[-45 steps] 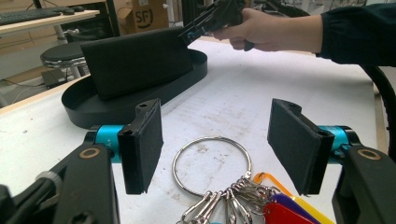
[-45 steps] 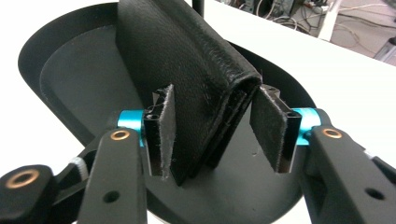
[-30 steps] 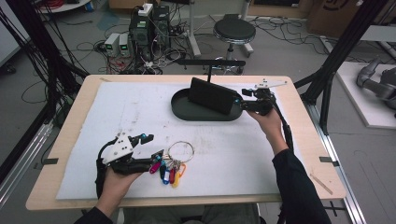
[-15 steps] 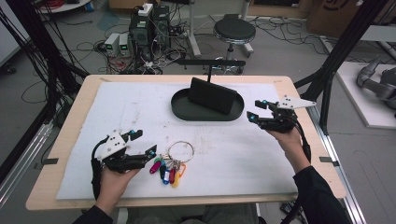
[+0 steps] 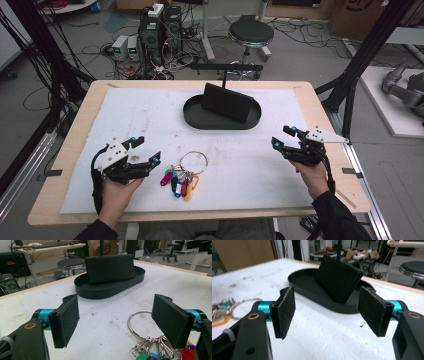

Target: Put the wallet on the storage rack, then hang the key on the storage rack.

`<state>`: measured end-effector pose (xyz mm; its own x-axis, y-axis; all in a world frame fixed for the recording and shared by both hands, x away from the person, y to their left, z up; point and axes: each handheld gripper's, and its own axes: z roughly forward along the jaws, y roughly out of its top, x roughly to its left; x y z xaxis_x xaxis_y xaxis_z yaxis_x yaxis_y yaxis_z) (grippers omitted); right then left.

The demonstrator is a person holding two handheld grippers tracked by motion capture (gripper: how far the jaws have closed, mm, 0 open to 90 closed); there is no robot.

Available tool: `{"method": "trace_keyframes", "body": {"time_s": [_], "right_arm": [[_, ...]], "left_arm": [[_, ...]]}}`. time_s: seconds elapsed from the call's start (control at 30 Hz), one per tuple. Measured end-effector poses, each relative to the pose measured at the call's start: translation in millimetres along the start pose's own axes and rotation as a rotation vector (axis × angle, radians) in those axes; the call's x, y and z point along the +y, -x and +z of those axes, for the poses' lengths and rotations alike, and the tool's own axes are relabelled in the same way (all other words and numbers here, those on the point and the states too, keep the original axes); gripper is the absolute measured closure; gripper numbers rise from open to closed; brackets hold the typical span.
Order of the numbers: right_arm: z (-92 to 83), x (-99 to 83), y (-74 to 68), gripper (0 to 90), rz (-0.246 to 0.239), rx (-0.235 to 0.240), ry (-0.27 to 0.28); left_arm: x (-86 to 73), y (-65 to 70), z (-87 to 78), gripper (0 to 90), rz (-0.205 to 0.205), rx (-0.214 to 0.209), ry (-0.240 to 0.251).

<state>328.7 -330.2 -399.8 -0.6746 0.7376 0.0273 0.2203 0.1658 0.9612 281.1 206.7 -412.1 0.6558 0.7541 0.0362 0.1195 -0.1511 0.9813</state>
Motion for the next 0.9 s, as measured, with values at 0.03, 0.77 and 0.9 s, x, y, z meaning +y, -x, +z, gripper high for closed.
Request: {"method": "trace_keyframes", "body": {"time_s": [0.03,0.77,0.9], "right_arm": [[-2.0,0.5,-3.1,31.4,-0.012,0.001,-0.007],[-28.0,-1.4,3.3,21.6,0.083,-0.025,-0.038],[-25.1,-0.4,3.4,21.6,0.080,-0.028,-0.037]], "left_arm": [[0.0,0.0,-0.2,22.5,0.002,0.000,0.001],[-7.2,-7.3,7.4,25.4,-0.043,-0.060,0.062],[-5.7,-10.4,6.7,32.6,-0.109,-0.111,0.060]]}}
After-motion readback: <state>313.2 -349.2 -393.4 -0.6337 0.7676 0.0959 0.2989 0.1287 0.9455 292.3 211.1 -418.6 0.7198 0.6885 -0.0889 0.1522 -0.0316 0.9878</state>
